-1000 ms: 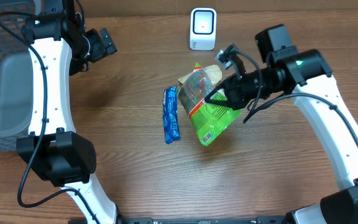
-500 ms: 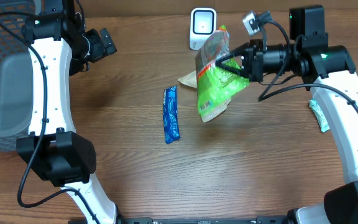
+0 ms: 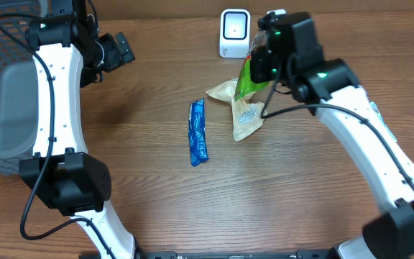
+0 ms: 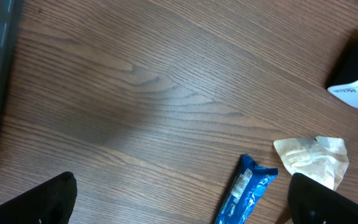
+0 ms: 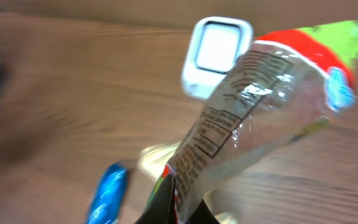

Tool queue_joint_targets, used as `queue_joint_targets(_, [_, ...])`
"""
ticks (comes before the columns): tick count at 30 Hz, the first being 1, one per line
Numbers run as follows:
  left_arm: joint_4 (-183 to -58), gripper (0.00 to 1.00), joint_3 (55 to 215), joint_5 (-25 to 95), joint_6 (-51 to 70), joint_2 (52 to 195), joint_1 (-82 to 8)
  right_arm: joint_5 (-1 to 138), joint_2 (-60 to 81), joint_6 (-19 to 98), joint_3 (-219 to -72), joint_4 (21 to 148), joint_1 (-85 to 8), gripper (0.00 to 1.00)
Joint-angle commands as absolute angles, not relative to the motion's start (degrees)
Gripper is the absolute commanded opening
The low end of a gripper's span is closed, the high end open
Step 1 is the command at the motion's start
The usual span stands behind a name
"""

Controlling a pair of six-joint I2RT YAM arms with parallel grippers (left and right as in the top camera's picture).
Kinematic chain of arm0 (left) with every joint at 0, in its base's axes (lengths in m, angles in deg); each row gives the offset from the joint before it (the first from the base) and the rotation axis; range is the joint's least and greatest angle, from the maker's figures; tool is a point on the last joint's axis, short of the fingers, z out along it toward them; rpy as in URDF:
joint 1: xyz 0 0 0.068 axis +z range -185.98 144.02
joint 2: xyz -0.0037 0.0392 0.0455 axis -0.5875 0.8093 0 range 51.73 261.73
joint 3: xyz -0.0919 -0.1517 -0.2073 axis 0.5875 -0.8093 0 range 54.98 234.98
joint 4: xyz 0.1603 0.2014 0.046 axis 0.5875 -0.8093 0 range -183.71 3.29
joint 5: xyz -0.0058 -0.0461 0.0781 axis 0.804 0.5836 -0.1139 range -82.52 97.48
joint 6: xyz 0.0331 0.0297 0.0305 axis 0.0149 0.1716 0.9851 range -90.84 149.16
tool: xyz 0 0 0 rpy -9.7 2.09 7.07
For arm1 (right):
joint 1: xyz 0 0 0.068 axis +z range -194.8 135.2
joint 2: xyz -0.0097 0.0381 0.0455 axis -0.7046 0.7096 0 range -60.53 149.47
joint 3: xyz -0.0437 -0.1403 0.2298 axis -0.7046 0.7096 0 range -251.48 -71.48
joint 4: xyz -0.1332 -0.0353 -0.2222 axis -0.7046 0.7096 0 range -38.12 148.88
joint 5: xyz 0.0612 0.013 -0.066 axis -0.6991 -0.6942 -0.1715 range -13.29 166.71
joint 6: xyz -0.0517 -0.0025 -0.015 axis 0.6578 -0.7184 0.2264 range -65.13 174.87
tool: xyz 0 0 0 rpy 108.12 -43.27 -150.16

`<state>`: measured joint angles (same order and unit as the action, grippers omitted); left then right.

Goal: Scan the item barcode
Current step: 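Lift the candy bag up to the white scanner with the right gripper, then hold the candy bag barcode against the scanner window, right gripper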

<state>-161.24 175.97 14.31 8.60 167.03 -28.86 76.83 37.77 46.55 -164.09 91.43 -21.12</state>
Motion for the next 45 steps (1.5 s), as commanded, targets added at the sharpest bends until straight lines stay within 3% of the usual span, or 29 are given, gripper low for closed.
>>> queue_joint_targets(1, [-161.06,1.00,175.77,14.55,9.89,167.23,-29.04,91.78,44.68,45.70,-171.09,90.69,-20.70,0.03])
queue_joint_targets(10, [-161.06,1.00,175.77,14.52,9.89,167.23,-29.04,95.54,59.54,49.79,-187.26,91.08,-20.70,0.03])
queue_joint_targets(20, [-161.06,1.00,175.77,14.52,9.89,167.23,-29.04,99.30,62.76,57.24,-187.48,86.01,-18.80,0.04])
queue_joint_targets(32, [-161.06,1.00,175.77,14.52,9.87,167.23,-29.04,110.82,68.61,74.55,-187.48,78.56,-14.28,0.04])
queue_joint_targets(45, [-161.06,1.00,175.77,14.52,9.89,167.23,-29.04,119.67,70.97,79.03,-187.48,73.46,-13.10,0.04])
